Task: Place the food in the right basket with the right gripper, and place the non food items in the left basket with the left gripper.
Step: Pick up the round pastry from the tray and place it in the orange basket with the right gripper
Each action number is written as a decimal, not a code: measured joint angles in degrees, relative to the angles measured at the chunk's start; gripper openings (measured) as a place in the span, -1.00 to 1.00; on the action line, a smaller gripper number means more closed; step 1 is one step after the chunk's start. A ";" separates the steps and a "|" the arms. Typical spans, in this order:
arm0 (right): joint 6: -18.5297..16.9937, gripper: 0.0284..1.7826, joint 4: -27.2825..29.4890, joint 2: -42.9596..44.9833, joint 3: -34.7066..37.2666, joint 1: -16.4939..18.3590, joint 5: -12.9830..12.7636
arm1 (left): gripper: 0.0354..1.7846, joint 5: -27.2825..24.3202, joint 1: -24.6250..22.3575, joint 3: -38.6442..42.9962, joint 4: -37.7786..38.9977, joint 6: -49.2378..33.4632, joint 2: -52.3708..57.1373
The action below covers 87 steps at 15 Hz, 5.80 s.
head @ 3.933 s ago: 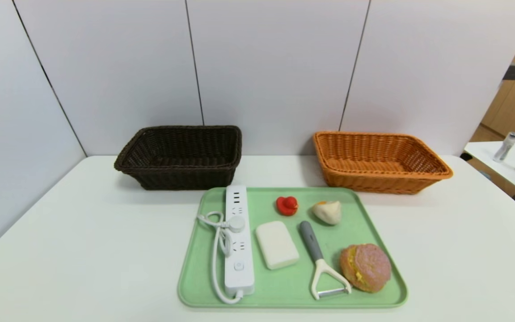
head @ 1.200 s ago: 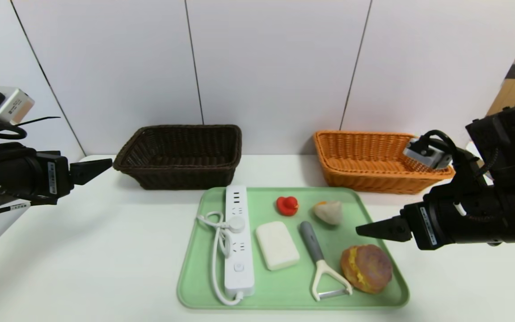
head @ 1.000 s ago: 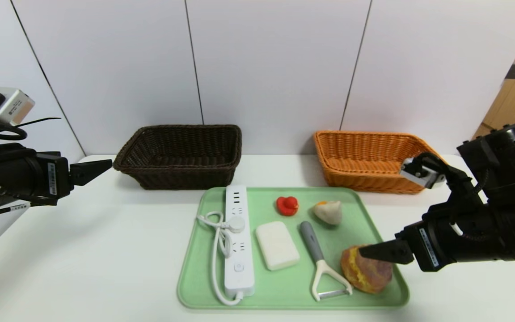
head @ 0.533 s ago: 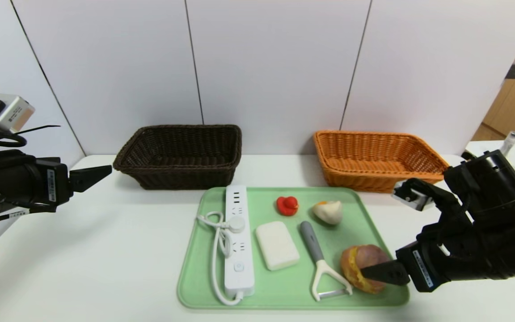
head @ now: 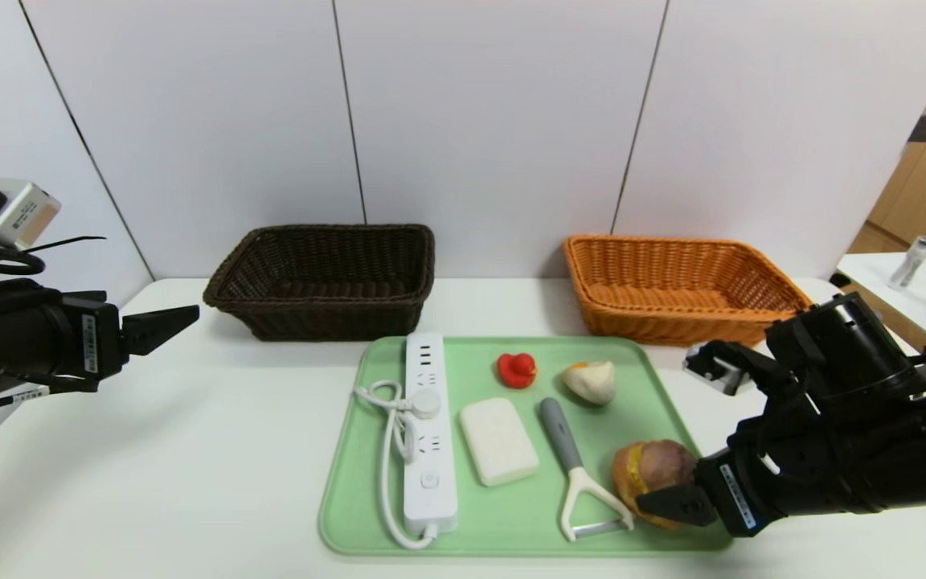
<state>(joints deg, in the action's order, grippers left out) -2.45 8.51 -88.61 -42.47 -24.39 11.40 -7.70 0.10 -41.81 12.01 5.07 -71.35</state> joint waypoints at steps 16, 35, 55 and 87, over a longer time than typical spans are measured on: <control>0.72 -0.08 -10.57 0.16 2.89 -3.46 0.84 | 0.89 0.10 -0.10 1.38 0.00 -0.06 0.85; 1.77 -0.08 -9.03 -10.61 -34.68 18.99 1.35 | 0.89 0.11 -0.10 2.07 0.02 -0.04 2.22; 2.56 -0.08 0.00 -30.24 -47.19 26.93 -8.13 | 0.89 0.18 -1.39 4.06 0.00 -0.37 4.07; -5.56 0.86 0.48 -12.13 -40.55 12.63 -8.09 | 0.89 0.00 -1.33 5.83 -0.07 -0.12 6.12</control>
<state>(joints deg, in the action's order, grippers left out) -8.01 8.98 -100.74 -83.02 -11.76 3.30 -7.70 -1.23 -35.99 11.93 4.95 -65.23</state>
